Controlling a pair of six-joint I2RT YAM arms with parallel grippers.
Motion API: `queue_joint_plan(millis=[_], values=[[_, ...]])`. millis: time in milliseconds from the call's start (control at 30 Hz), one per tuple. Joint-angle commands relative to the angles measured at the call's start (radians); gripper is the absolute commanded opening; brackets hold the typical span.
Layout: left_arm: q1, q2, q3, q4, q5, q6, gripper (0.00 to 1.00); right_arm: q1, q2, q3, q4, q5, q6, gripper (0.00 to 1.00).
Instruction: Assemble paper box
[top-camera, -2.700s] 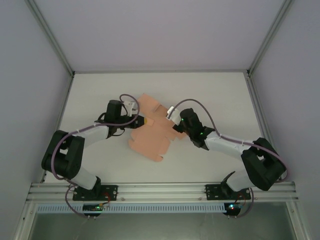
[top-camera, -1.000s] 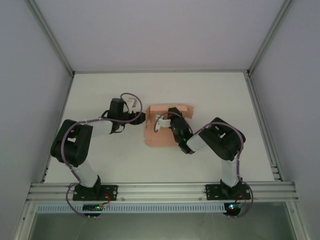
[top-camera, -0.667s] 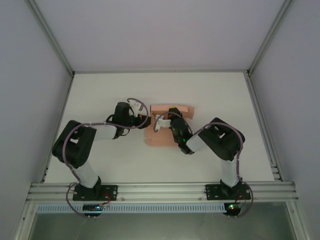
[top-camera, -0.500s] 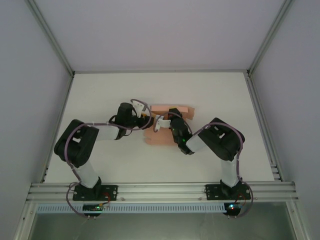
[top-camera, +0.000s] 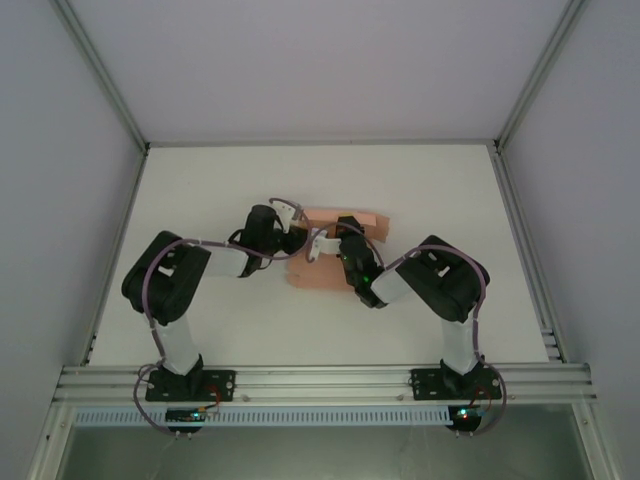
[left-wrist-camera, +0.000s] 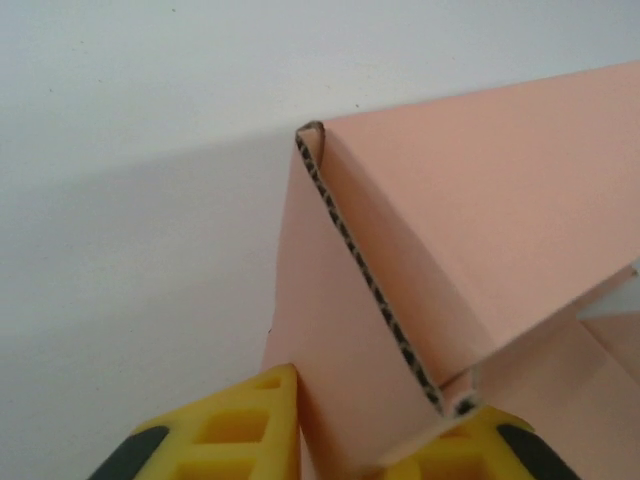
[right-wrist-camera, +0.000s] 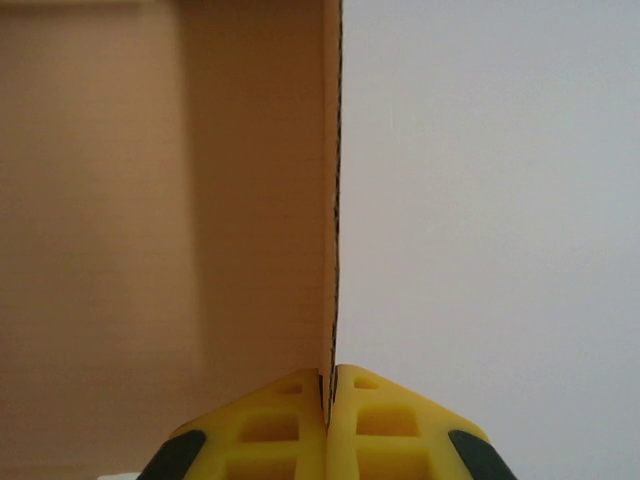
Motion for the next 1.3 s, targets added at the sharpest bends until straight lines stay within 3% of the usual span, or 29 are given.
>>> queue_joint_plan(millis=[0,233,400,567,667,700,767,800,933,967,1000,1067,1167,1267], values=[[-0.007,0.038,0.055,0.01,-0.171,-0.022,0.14,0.016,0.021,-0.001,-0.088,-0.01,0.035,0.0],[-0.017,0.079,0.077,-0.006,-0.225,-0.017,0.12,0.024,0.022,-0.005,-0.121,-0.002,0.086,0.0],[-0.017,0.086,0.08,0.03,-0.123,-0.005,0.17,0.021,0.017,-0.008,-0.153,-0.018,0.101,0.0],[-0.017,0.099,0.101,0.041,-0.111,0.001,0.21,0.015,-0.002,-0.009,-0.206,-0.042,0.147,0.0],[-0.017,0.115,0.117,0.037,-0.119,0.005,0.15,0.012,-0.029,-0.01,-0.26,-0.066,0.194,0.0],[-0.017,0.12,0.122,0.035,-0.122,0.005,0.05,0.01,-0.042,-0.009,-0.283,-0.074,0.214,0.0],[-0.017,0.119,0.115,0.051,-0.124,0.005,0.0,0.005,-0.077,-0.005,-0.341,-0.084,0.265,0.01],[-0.017,0.115,0.105,0.066,-0.121,0.008,0.0,0.003,-0.098,-0.003,-0.366,-0.083,0.296,0.06],[-0.017,0.083,0.074,0.067,-0.108,0.04,0.0,0.009,-0.241,-0.001,-0.514,-0.092,0.439,0.55],[-0.016,0.071,0.065,0.062,-0.104,0.057,0.0,0.007,-0.295,0.001,-0.584,-0.112,0.495,0.81],[-0.017,0.062,0.054,0.059,-0.098,0.07,0.0,0.006,-0.346,0.009,-0.676,-0.143,0.553,0.98],[-0.017,0.043,0.019,0.076,-0.072,0.101,0.0,-0.009,-0.457,0.052,-0.934,-0.258,0.725,0.99],[-0.016,0.021,-0.026,0.099,-0.03,0.136,0.0,-0.076,-0.598,0.118,-1.224,-0.544,0.96,0.99],[-0.018,0.003,-0.061,0.115,0.023,0.169,0.0,-0.183,-0.676,0.156,-1.301,-0.796,1.178,0.99]])
